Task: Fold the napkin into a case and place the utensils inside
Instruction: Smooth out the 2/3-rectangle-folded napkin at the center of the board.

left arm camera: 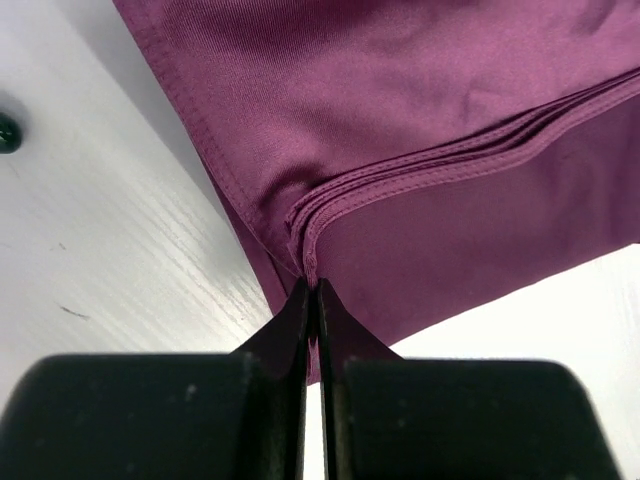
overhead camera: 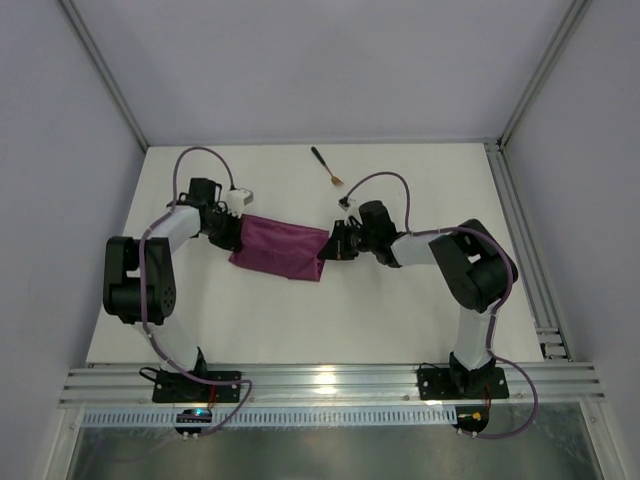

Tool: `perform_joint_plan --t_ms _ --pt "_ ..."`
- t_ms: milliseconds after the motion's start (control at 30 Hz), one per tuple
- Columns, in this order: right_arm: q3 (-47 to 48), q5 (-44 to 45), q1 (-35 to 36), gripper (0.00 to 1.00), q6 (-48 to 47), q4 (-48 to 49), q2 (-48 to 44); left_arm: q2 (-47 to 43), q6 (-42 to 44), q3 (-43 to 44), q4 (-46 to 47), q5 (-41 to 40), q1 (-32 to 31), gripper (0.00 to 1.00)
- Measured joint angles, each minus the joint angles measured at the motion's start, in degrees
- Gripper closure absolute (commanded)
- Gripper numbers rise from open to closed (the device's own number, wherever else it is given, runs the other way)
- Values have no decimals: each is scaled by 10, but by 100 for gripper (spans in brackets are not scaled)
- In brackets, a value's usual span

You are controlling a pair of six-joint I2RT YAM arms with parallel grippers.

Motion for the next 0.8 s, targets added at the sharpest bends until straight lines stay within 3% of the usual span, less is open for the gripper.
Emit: perform_joint_plan --t_ms 267,533,667,800 --pt "4 5 -9 96 -3 0 0 -36 -3 0 14 25 9 100" --pt "7 16 -13 96 -5 0 8 -3 -16 3 34 26 10 100" --pt "17 23 -13 90 -6 -3 26 38 -26 21 32 20 10 100" --pt "20 33 -16 72 -8 -10 28 57 -33 34 32 18 10 100"
